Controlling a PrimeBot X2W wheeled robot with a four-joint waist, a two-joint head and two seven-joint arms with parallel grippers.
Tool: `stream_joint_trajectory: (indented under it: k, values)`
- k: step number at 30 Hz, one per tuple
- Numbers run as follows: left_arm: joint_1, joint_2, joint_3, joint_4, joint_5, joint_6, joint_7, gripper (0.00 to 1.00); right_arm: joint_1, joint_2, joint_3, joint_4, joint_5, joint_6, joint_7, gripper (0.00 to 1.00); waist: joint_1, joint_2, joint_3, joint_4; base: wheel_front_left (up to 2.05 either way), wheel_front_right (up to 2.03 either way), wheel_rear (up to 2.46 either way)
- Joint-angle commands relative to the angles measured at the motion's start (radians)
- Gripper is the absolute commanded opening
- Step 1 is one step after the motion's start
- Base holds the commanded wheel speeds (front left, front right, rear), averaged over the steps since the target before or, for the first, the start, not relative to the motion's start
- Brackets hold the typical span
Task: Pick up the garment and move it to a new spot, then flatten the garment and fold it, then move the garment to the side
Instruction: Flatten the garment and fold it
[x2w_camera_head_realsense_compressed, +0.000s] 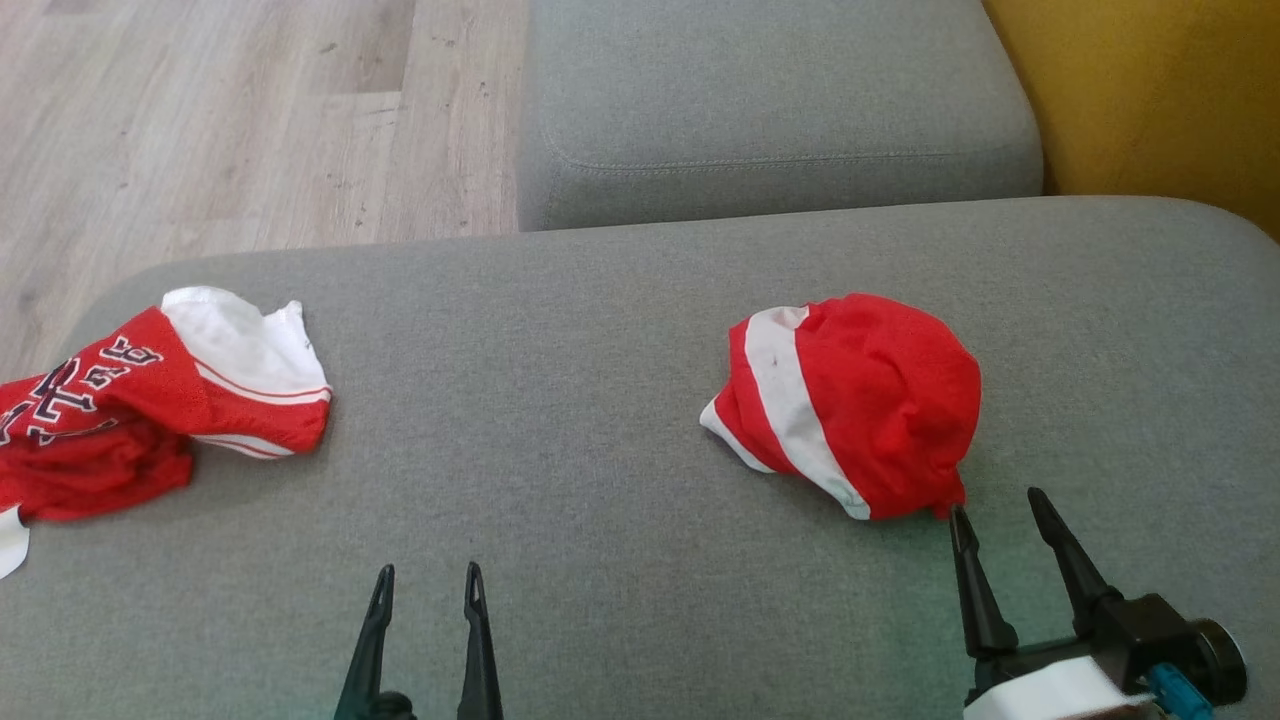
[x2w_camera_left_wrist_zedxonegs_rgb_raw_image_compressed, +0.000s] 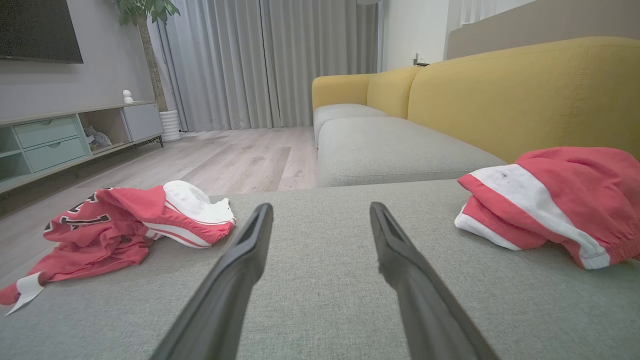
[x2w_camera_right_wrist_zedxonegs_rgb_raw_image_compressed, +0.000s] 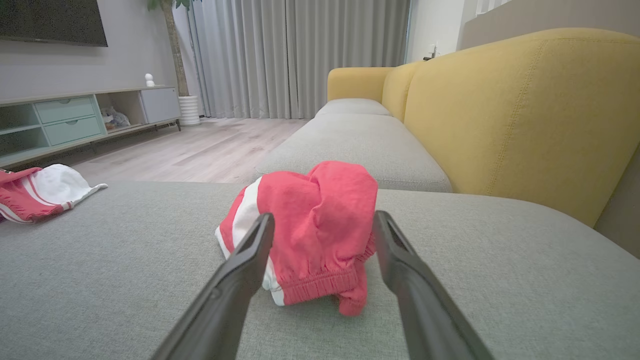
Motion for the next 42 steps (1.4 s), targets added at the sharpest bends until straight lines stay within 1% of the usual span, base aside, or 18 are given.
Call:
stream_joint_trajectory:
  k: [1, 18, 23, 28, 33, 35, 38, 42]
  values:
    - [-0.041, -0.004, 0.035, -0.027, -0.001, -0.003, -0.005, 1.0, -0.055, -0.006, 0.025, -0.031, 0.003, 0.008, -0.006, 1.0, 0.0, 0.0, 0.0, 0.001, 0.0, 0.0, 0.0]
    - [-0.052, -0.004, 0.03, -0.02, 0.005, 0.01, -0.005, 1.0, -0.061, -0.006, 0.03, -0.033, 0.008, 0.008, -0.006, 1.0, 0.0, 0.0, 0.008, -0.01, 0.0, 0.0, 0.0]
    - [-0.095, -0.004, -0.01, 0.006, 0.014, -0.015, -0.005, 1.0, -0.061, -0.006, 0.014, -0.04, -0.003, 0.008, -0.006, 1.0, 0.0, 0.0, 0.026, -0.026, 0.0, 0.0, 0.0]
    - [-0.228, -0.004, -0.121, 0.092, -0.013, -0.063, -0.005, 1.0, -0.089, -0.006, 0.019, -0.06, 0.025, 0.008, -0.006, 1.0, 0.0, 0.0, 0.074, -0.109, 0.0, 0.0, 0.0]
    - [-0.367, -0.004, -0.245, 0.172, 0.005, -0.097, -0.005, 1.0, -0.112, -0.006, 0.052, -0.076, 0.03, 0.008, -0.006, 1.0, 0.0, 0.0, 0.124, -0.214, 0.0, 0.0, 0.0]
    - [-0.416, -0.004, -0.291, 0.217, 0.021, -0.111, -0.005, 1.0, -0.128, -0.006, 0.067, -0.084, 0.025, 0.008, -0.006, 1.0, 0.0, 0.0, 0.144, -0.263, 0.0, 0.0, 0.0]
    - [-0.481, -0.004, -0.35, 0.291, 0.029, -0.125, -0.005, 1.0, -0.141, -0.006, 0.057, -0.097, 0.036, 0.008, -0.006, 1.0, 0.0, 0.0, 0.168, -0.328, 0.0, 0.0, 0.0]
    - [-0.57, -0.004, -0.438, 0.38, 0.022, -0.147, -0.005, 1.0, -0.151, -0.006, 0.061, -0.11, 0.049, 0.008, -0.006, 1.0, 0.0, 0.0, 0.204, -0.394, 0.0, 0.0, 0.0]
